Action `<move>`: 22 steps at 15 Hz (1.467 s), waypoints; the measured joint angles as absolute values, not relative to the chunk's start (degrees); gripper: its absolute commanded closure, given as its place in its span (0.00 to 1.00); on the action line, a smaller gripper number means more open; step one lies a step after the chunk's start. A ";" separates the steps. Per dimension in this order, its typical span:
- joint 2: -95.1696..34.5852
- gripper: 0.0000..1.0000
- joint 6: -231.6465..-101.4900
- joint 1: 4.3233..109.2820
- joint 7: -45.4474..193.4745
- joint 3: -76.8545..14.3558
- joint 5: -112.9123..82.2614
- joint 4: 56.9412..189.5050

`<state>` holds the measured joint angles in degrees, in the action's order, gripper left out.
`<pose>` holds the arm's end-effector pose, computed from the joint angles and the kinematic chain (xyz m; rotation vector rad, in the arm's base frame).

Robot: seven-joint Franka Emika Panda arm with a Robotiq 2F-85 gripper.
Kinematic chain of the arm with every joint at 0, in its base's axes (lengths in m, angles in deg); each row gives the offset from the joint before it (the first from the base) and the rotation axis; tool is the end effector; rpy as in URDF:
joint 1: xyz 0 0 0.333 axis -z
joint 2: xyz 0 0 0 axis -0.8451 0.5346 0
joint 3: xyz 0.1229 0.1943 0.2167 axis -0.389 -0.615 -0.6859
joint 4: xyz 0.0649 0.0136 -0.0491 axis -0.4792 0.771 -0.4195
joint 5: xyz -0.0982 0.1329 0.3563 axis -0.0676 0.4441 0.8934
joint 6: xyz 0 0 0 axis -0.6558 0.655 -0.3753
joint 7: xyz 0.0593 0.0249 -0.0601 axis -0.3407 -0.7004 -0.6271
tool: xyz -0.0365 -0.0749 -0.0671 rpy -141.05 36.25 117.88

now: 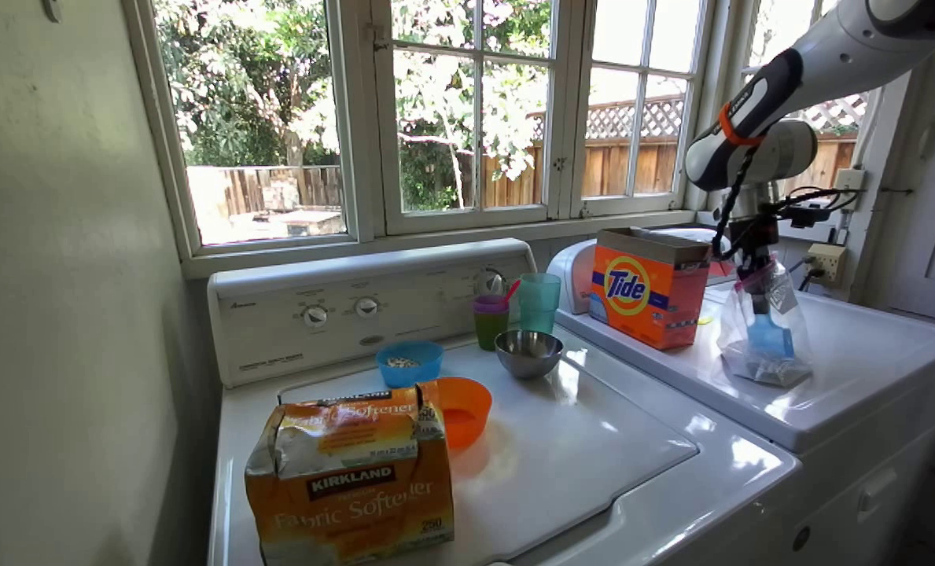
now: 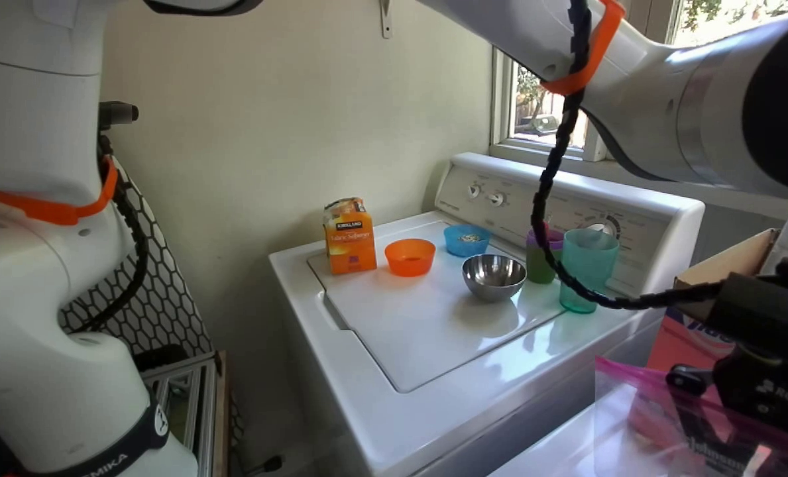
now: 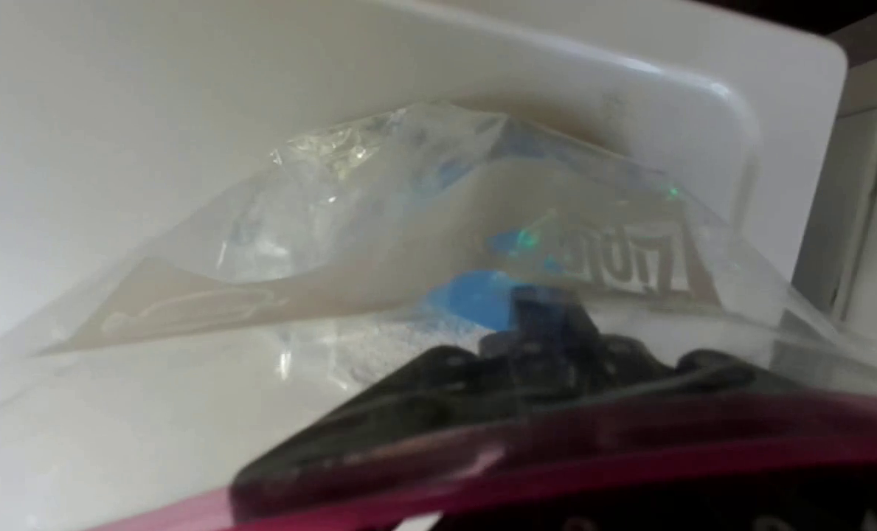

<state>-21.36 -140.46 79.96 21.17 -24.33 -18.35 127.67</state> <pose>0.5367 -0.3464 0.3284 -3.0514 -0.4872 0.4551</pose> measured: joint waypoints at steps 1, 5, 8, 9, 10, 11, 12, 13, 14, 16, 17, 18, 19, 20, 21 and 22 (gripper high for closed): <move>-21.07 0.98 -138.67 80.13 20.87 -24.40 -17.45 127.14; -19.39 0.98 -133.05 81.06 20.58 -24.52 -14.25 124.69; -17.83 0.98 -129.46 82.65 20.36 -24.58 -10.97 122.21; -17.24 0.98 -128.58 83.39 20.31 -24.59 -9.58 121.26; -16.62 0.98 -127.85 84.21 20.27 -24.61 -8.09 120.29; -16.02 0.98 -127.03 84.96 20.25 -24.63 -6.69 119.27; -15.39 0.98 -126.22 85.68 20.25 -24.67 -5.37 118.23; -14.77 0.98 -125.45 86.28 20.25 -24.71 -4.16 117.30; -14.19 0.98 -124.61 86.79 20.26 -24.75 -3.11 116.34; -13.02 0.98 -123.30 87.70 20.29 -24.90 -1.15 114.58; -12.49 0.98 -122.68 88.10 20.29 -24.94 -0.23 113.73; -12.00 0.98 -122.07 88.55 20.29 -25.04 0.73 112.92; -11.61 0.98 -121.61 89.02 20.29 -25.17 1.67 112.15; -11.26 0.98 -121.27 89.50 20.29 -25.31 2.50 111.47; -11.00 0.98 -120.91 90.03 20.21 -25.54 3.20 110.83; -10.84 0.98 -120.46 90.49 20.15 -25.75 3.71 110.25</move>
